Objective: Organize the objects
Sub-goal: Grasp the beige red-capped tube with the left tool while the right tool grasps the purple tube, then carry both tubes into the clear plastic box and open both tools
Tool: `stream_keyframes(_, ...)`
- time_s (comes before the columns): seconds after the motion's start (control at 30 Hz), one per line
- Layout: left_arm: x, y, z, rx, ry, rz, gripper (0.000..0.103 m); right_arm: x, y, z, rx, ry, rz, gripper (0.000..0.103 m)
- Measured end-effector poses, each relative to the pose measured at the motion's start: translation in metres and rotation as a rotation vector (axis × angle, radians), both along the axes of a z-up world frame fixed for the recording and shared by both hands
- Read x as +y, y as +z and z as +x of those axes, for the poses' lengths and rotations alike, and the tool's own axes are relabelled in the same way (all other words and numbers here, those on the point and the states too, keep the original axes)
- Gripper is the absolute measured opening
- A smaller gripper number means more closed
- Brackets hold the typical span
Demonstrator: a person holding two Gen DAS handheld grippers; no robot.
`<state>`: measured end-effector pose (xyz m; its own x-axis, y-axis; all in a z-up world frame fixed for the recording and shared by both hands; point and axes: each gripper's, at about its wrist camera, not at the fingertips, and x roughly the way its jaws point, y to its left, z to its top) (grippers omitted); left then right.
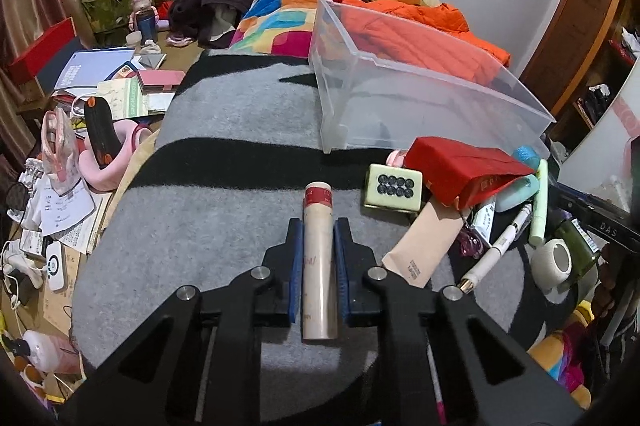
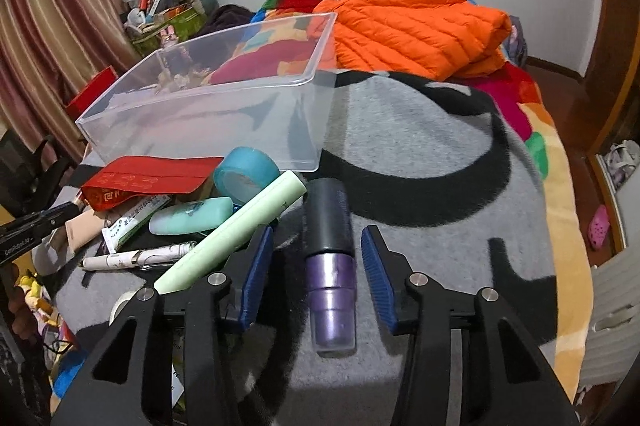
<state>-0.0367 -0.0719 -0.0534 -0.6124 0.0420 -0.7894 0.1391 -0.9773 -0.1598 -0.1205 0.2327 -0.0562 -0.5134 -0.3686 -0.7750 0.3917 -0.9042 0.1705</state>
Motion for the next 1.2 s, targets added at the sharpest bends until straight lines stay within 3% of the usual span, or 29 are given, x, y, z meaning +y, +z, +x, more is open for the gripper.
stream_keyframes(0.07, -0.001, 0.005, 0.0, 0.014, 0.001, -0.003, 0.014, -0.001, 0.0, -0.003, -0.012, 0.005, 0.001, 0.023)
stream_keyframes(0.33, 0.0, 0.04, 0.0, 0.112, -0.021, -0.018, 0.014, 0.009, 0.012, 0.01, 0.046, -0.049, 0.026, 0.023)
stream_keyframes(0.57, 0.005, 0.071, -0.015, 0.191, -0.061, -0.023, 0.014, 0.016, 0.063, 0.012, 0.156, -0.065, -0.043, 0.023)
stream_keyframes(0.77, 0.006, 0.088, -0.037, 0.224, -0.078, -0.016, 0.014, -0.004, 0.098, -0.001, 0.232, -0.027, -0.068, 0.023)
stream_keyframes(1.0, 0.01, 0.079, -0.085, 0.135, -0.126, 0.035, 0.014, -0.038, 0.105, -0.043, 0.213, 0.023, -0.067, 0.023)
stream_keyframes(1.2, 0.018, 0.056, -0.123, 0.022, -0.17, 0.025, 0.014, -0.067, 0.087, -0.075, 0.143, 0.065, 0.005, 0.023)
